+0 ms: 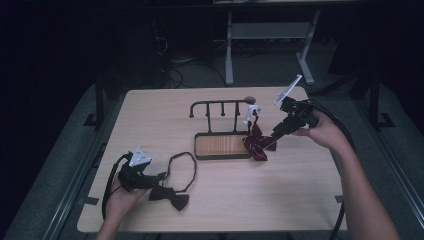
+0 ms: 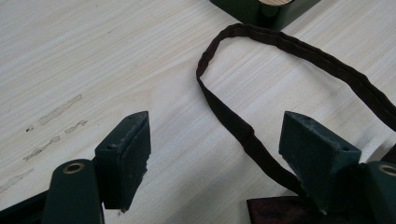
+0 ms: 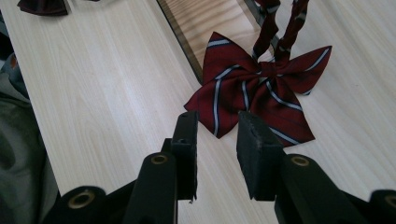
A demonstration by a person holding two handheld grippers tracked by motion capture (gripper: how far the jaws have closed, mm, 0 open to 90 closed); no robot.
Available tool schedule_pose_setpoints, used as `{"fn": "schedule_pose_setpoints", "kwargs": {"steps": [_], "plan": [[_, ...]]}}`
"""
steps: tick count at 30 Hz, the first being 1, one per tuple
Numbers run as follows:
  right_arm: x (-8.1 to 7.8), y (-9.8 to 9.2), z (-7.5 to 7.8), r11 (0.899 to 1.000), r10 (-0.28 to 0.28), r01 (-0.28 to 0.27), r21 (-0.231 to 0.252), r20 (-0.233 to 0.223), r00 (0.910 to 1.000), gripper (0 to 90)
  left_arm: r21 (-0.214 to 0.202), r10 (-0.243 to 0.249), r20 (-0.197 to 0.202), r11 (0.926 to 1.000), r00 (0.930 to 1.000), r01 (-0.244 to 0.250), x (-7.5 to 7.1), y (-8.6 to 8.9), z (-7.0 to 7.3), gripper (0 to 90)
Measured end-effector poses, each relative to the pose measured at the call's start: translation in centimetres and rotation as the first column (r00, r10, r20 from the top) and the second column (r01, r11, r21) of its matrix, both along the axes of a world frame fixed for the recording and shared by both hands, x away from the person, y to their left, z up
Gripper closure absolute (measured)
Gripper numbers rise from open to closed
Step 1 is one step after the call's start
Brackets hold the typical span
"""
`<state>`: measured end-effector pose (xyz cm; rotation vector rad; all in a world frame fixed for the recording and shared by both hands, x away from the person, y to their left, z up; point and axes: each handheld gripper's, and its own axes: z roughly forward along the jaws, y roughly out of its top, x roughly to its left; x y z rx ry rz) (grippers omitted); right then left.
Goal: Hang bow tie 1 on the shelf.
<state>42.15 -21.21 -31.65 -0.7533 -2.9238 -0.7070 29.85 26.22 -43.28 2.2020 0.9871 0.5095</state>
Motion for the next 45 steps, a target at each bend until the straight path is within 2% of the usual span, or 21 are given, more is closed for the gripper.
{"fn": "schedule_pose_setpoints", "kwargs": {"steps": [21, 30, 45], "plan": [[-1.8, -1.3, -2.2, 1.000, 0.002, -0.001, 0.030, -0.014, 0.9999, 61.1, -0.003, 0.000, -0.005, 1.0000, 1.0000, 0.000, 0.1, 0.0, -0.2, 25.5], [-2.4, -2.0, -3.4, 0.999, -0.014, 0.015, 0.043, -0.033, 0.9994, 57.5, -0.013, -0.007, -0.011, 0.9999, 0.9999, 0.006, 0.4, 0.0, -0.3, 25.5], [-4.1, -1.8, -5.3, 0.998, -0.008, 0.009, 0.062, -0.025, 0.9997, 51.4, -0.019, -0.012, -0.005, 0.9997, 0.9999, 0.012, 0.5, 0.0, -0.4, 25.4]]}}
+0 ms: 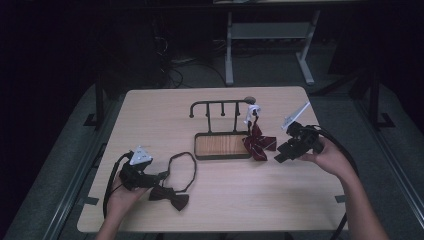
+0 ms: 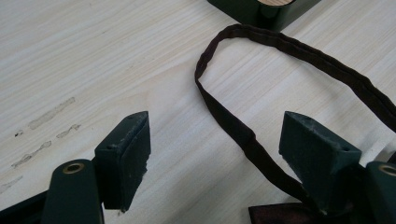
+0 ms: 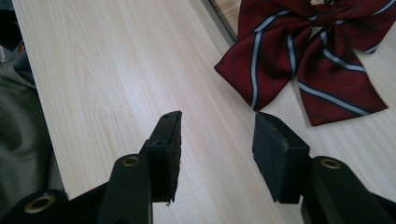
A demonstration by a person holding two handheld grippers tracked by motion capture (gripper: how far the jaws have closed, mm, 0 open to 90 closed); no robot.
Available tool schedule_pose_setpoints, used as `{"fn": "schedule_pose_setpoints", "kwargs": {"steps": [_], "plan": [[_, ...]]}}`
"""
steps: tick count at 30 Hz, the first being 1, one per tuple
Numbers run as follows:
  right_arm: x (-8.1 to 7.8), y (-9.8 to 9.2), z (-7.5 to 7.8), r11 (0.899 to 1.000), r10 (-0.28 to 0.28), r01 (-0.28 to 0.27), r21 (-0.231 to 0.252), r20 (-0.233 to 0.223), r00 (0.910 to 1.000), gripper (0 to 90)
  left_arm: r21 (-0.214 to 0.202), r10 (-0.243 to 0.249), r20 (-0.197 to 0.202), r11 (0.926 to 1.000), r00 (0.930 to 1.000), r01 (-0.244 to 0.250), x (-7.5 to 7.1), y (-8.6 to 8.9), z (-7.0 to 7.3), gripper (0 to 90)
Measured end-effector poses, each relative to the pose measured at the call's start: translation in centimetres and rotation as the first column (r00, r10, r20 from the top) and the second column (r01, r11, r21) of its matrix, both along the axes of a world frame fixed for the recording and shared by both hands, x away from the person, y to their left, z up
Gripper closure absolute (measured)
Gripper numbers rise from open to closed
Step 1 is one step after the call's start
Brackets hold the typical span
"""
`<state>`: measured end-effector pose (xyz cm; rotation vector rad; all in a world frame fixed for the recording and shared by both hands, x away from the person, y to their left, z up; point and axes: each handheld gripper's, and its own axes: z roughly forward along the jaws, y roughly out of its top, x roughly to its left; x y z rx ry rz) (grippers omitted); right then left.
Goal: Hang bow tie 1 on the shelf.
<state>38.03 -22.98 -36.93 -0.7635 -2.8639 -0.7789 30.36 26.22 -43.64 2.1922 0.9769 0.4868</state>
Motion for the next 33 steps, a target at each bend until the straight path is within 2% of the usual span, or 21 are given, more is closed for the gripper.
{"fn": "schedule_pose_setpoints", "kwargs": {"steps": [4, 8, 12, 16, 20, 21, 22, 24, 25, 29, 33], "plan": [[-0.7, -0.2, -0.7, 1.000, -0.003, 0.003, 0.006, -0.003, 1.0000, 50.9, -0.005, 0.003, -0.001, 1.0000, 1.0000, -0.003, -0.1, -0.1, 0.0, 25.4], [-2.1, -0.7, -1.4, 1.000, -0.013, 0.013, 0.014, 0.016, 0.9998, 48.8, 0.008, -0.007, 0.000, 0.9999, 1.0000, 0.007, 0.0, -0.2, 0.1, 25.4], [-2.9, -1.0, -1.7, 0.999, -0.027, 0.026, 0.021, 0.015, 0.9995, 48.1, 0.020, -0.016, 0.004, 0.9997, 0.9999, 0.016, -0.1, -0.4, 0.2, 25.4], [-3.7, -1.3, -2.3, 0.999, -0.035, 0.035, 0.002, 0.037, 0.9987, 46.7, 0.032, -0.022, 0.005, 0.9993, 0.9997, 0.022, -0.1, -0.5, 0.4, 25.9], [-4.5, -1.7, -2.7, 0.998, -0.052, 0.051, 0.035, 0.049, 0.9974, 44.7, 0.044, -0.026, 0.010, 0.9987, 0.9996, 0.025, -0.2, -0.9, 0.7, 26.6], [-4.6, -1.7, -2.9, 0.998, -0.055, 0.054, 0.033, 0.047, 0.9974, 43.8, 0.041, -0.029, 0.014, 0.9987, 0.9995, 0.029, -0.3, -1.0, 0.8, 28.0], [-4.6, -1.7, -3.1, 0.999, -0.049, 0.049, 0.009, 0.036, 0.9981, 42.9, 0.047, -0.033, 0.016, 0.9984, 0.9993, 0.033, -0.3, -1.1, 0.9, 28.4], [-4.8, -1.8, -3.2, 0.998, -0.057, 0.058, -0.012, 0.048, 0.9972, 42.5, 0.049, -0.033, 0.018, 0.9982, 0.9993, 0.033, -0.3, -1.3, 1.0, 28.5], [-4.8, -1.9, -3.3, 0.998, -0.055, 0.055, 0.006, 0.043, 0.9976, 42.4, 0.047, -0.033, 0.015, 0.9984, 0.9994, 0.032, -0.3, -1.4, 1.0, 28.5], [-5.0, -2.0, -3.6, 0.998, -0.057, 0.057, 0.011, 0.039, 0.9976, 41.1, 0.055, -0.045, 0.008, 0.9975, 0.9990, 0.044, -0.2, -1.8, 1.1, 30.3], [-5.4, -2.1, -4.1, 0.997, -0.059, 0.058, 0.044, 0.032, 0.9977, 40.1, 0.052, -0.050, 0.008, 0.9975, 0.9987, 0.049, -0.3, -1.8, 1.3, 32.6]]}}
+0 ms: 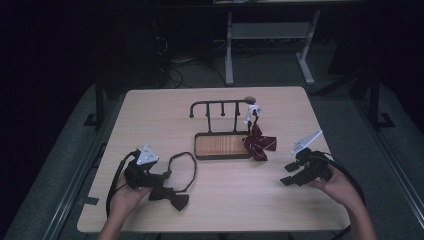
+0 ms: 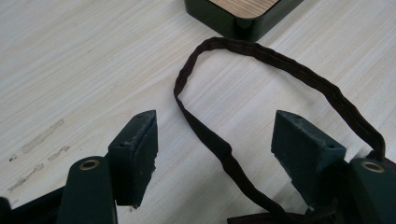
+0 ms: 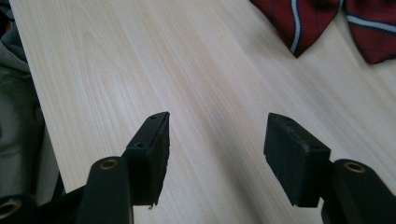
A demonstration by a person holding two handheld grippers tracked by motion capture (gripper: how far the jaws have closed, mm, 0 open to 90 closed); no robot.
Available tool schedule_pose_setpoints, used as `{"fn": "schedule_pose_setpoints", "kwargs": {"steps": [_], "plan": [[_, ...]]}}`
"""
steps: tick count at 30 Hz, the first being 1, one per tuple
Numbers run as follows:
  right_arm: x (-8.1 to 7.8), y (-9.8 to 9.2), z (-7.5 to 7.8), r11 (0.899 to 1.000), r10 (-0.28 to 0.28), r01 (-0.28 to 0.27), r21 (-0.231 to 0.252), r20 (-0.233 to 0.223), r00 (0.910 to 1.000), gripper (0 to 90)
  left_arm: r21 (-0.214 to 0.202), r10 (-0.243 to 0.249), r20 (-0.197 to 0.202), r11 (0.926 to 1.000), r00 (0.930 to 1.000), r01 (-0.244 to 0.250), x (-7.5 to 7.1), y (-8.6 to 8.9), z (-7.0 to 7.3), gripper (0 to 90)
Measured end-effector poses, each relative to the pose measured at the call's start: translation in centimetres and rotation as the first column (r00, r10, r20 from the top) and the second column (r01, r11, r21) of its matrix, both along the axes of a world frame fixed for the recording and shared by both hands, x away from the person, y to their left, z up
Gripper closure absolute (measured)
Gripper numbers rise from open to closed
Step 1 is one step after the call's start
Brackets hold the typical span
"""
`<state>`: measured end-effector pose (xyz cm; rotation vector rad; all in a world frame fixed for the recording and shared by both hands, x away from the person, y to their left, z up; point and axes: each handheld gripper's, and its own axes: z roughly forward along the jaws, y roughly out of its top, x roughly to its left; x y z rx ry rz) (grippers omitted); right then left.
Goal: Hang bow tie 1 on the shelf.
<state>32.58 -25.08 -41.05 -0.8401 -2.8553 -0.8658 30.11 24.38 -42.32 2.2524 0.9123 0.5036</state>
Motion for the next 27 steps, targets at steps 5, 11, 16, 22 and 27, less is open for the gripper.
{"fn": "schedule_pose_setpoints", "kwargs": {"steps": [5, 11, 16, 22, 27], "plan": [[-0.3, -0.2, -0.4, 1.000, -0.012, 0.012, -0.002, -0.005, 0.9999, 39.6, 0.010, -0.017, -0.011, 0.9998, 0.9998, 0.017, 0.3, -0.1, 0.5, 37.5], [-0.4, -0.6, -0.3, 1.000, -0.025, 0.025, 0.014, 0.003, 0.9997, 38.6, 0.038, -0.031, -0.027, 0.9988, 0.9992, 0.032, 1.3, -0.6, 1.2, 41.0], [-0.3, -0.6, -0.7, 1.000, -0.030, 0.031, 0.007, -0.011, 0.9995, 37.9, 0.069, -0.043, -0.066, 0.9965, 0.9969, 0.048, 2.5, -1.0, 1.4, 43.5], [-0.4, -0.7, -0.5, 1.000, -0.026, 0.026, 0.011, -0.003, 0.9997, 37.8, 0.095, -0.061, -0.094, 0.9930, 0.9937, 0.070, 4.1, -2.0, 1.9, 47.5], [-0.5, -0.8, -0.1, 1.000, -0.020, 0.020, 0.020, 0.013, 0.9997, 37.8, 0.119, -0.078, -0.139, 0.9883, 0.9872, 0.095, 5.4, -2.8, 1.8, 49.2]]}}
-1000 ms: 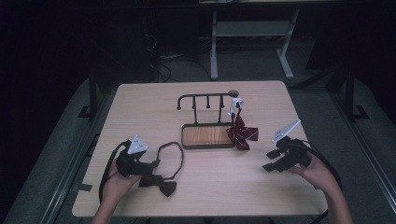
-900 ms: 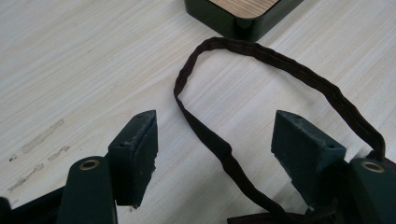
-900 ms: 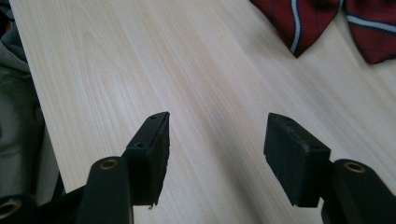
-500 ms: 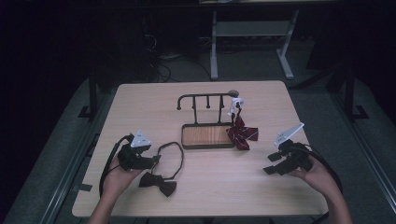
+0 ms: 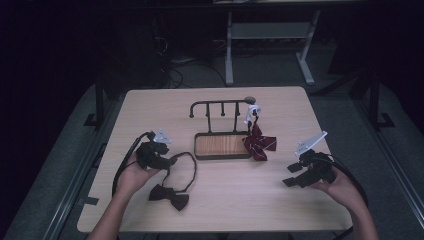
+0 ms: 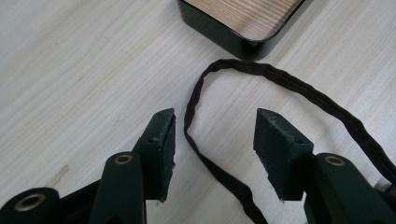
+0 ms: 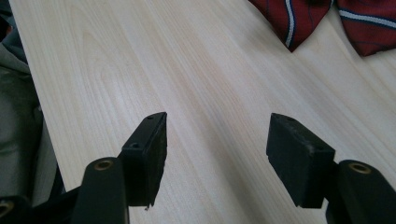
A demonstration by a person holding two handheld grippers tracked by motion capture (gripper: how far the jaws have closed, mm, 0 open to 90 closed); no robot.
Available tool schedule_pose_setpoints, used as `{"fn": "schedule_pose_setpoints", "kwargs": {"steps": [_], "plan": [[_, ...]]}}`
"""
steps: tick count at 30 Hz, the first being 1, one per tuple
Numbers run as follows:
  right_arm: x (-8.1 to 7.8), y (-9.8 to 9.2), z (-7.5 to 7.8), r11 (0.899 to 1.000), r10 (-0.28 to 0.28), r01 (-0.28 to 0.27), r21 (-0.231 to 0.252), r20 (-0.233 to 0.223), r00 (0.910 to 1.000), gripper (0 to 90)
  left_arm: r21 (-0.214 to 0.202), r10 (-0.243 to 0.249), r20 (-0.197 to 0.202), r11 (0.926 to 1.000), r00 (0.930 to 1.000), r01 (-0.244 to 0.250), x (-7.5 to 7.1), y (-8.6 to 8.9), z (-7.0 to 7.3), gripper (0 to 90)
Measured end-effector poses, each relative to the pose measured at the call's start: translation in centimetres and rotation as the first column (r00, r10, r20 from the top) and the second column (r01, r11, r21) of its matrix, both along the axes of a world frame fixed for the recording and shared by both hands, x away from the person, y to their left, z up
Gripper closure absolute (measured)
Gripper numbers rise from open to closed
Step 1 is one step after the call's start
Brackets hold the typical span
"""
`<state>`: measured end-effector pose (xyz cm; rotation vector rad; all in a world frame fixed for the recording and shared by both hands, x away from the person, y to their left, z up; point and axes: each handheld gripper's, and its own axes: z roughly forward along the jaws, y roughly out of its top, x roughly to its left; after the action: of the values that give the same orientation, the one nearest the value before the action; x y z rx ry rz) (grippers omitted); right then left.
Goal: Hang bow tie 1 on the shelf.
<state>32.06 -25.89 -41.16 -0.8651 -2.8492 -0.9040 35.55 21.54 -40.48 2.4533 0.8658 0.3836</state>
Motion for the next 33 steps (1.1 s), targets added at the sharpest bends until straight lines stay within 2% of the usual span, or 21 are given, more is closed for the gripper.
{"fn": "schedule_pose_setpoints", "kwargs": {"steps": [5, 8, 16, 20, 27, 29, 33], "plan": [[-0.1, 0.1, 0.3, 1.000, 0.004, -0.004, 0.000, 0.009, 1.0000, 37.9, 0.044, -0.016, -0.053, 0.9988, 0.9985, 0.018, 1.6, -0.7, -0.5, 52.0], [-0.1, 0.1, 0.4, 1.000, 0.007, -0.007, 0.000, 0.018, 0.9998, 37.8, 0.049, -0.014, -0.067, 0.9986, 0.9977, 0.017, 2.0, -0.9, -0.7, 54.9], [-0.3, -0.1, 0.6, 1.000, 0.001, -0.001, 0.010, 0.022, 0.9998, 37.9, 0.119, -0.016, -0.124, 0.9923, 0.9921, 0.031, 3.7, -1.5, -1.7, 61.6], [-0.3, -0.2, 0.7, 1.000, 0.000, 0.000, 0.007, 0.024, 0.9997, 37.9, 0.120, -0.019, -0.157, 0.9920, 0.9874, 0.038, 4.2, -1.4, -2.3, 66.4], [-0.4, -0.1, 0.8, 1.000, 0.002, -0.002, 0.008, 0.027, 0.9996, 37.9, 0.130, 0.001, -0.204, 0.9912, 0.9789, 0.026, 4.7, -1.3, -3.2, 69.3], [-0.4, -0.1, 0.8, 1.000, 0.005, -0.006, 0.007, 0.032, 0.9995, 37.9, 0.141, -0.008, -0.210, 0.9892, 0.9777, 0.038, 4.8, -1.4, -3.3, 70.1], [-0.4, 0.0, 0.9, 1.000, 0.003, -0.003, 0.010, 0.032, 0.9995, 37.9, 0.135, -0.014, -0.220, 0.9899, 0.9753, 0.045, 4.8, -1.5, -3.3, 75.4]]}}
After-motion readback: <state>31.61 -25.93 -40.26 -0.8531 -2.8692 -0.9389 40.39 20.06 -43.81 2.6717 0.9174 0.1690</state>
